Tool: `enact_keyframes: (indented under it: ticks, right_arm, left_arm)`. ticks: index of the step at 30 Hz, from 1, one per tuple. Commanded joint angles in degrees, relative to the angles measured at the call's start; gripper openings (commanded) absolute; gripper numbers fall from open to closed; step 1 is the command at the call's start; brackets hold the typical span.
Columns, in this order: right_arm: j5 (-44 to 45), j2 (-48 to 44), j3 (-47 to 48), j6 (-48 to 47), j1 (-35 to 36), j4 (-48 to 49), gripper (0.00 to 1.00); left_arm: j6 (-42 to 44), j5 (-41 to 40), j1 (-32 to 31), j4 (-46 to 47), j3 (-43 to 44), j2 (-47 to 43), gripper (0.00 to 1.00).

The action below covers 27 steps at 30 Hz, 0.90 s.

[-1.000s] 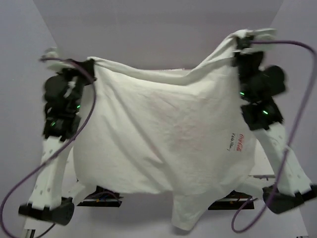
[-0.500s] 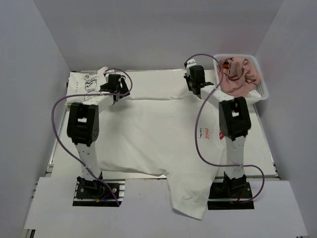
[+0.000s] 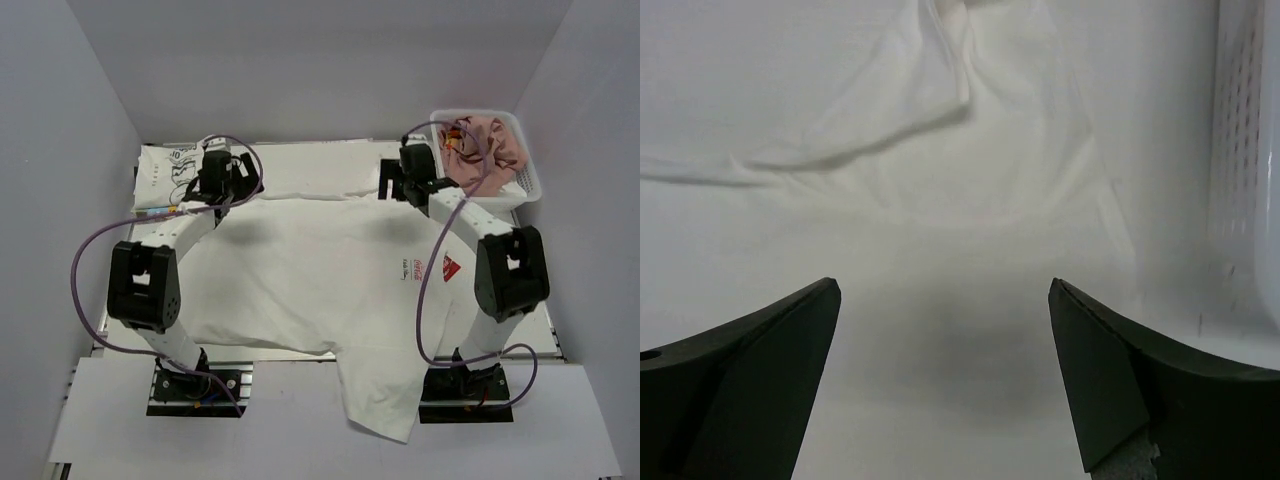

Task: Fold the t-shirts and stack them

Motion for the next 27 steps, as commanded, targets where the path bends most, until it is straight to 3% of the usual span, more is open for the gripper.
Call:
enact_keyframes:
  ticks: [1, 7, 15, 23, 27]
  right_arm:
    - [-1.6, -2.0, -9.6, 10.1, -0.1, -6.1, 0.9]
    - [4.9, -2.1, -14.7, 11.3, -0.9, -6.8, 0.9]
    - [6.8, 9.9, -4.8, 9.2, -3.4, -8.8, 0.9]
    - [0.8, 27.3, 18.2, 6.4, -6.4, -15.7, 0.9]
    - [0.0, 40.3, 44.6, 2.7, -7.8, -23.8, 0.9]
  left_arm:
    - [0.2, 10.1, -0.5, 0.1, -5.4, -1.9, 1.0]
    - [0.8, 10.4, -2.2, -1.6, -6.5, 1.4, 1.0]
    - [4.5, 4.5, -2.8, -9.6, 7.6, 15.3, 1.0]
    - [3.9, 7.2, -2.8, -14.8, 22.9, 29.1, 1.0]
    - [3.3, 8.8, -2.8, -17.7, 33.5, 35.8, 1.0]
